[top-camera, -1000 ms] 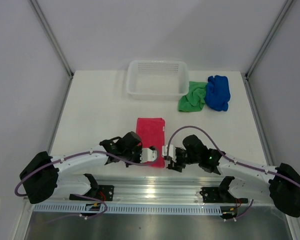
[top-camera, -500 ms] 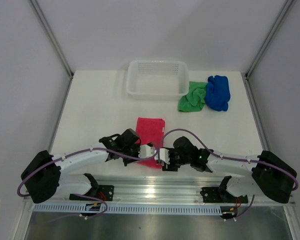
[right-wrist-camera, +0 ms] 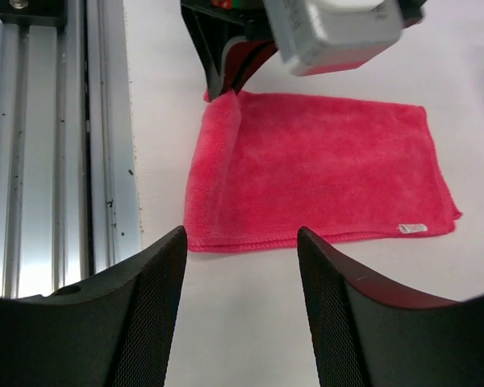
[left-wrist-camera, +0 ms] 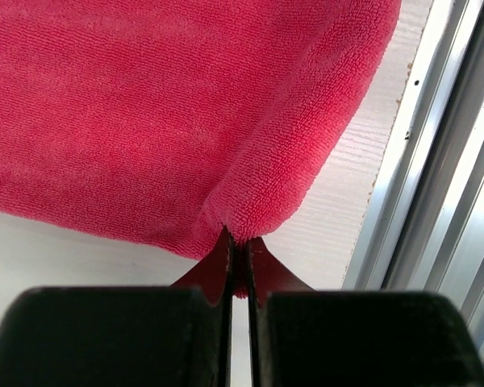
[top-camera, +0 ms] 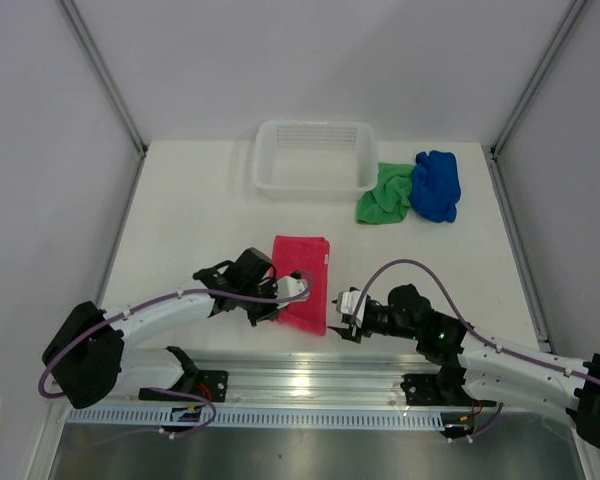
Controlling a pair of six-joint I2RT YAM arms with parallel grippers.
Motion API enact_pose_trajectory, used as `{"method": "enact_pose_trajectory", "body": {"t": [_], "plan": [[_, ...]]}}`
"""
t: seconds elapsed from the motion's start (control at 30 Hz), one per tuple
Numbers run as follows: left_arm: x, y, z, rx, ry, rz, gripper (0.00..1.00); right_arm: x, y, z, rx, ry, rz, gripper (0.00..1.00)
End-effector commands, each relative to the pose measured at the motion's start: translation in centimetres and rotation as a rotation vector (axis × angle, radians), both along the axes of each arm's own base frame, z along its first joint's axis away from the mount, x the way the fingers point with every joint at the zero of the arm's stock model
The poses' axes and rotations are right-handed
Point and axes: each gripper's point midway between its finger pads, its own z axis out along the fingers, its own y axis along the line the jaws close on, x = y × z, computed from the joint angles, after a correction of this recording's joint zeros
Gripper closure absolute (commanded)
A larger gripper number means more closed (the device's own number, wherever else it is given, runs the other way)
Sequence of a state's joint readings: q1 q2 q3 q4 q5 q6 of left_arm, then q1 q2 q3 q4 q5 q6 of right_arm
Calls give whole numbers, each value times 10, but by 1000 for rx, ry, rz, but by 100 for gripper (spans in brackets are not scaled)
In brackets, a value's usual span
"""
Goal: Roll the towels
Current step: Fold the towel
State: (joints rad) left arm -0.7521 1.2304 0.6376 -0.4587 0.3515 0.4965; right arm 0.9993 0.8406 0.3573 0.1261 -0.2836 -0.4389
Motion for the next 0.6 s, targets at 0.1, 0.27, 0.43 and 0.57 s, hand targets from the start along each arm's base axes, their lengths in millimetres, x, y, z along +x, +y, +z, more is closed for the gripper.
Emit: {"method": "enact_pose_trajectory", "body": {"t": [0.1, 0.27, 0.43, 0.57], "plan": [[8, -15, 20, -109, -5, -18, 99, -3, 14, -17, 28, -3, -5, 39], [9, -13, 21, -122, 7, -1, 99, 3, 33, -26, 9, -32, -42, 38], [9, -11, 21, -126, 13, 6, 99, 2, 44, -42, -28, -22, -45, 38], [7, -10, 21, -125, 17, -1, 99, 8, 42, -46, -44, -24, -83, 40]]}}
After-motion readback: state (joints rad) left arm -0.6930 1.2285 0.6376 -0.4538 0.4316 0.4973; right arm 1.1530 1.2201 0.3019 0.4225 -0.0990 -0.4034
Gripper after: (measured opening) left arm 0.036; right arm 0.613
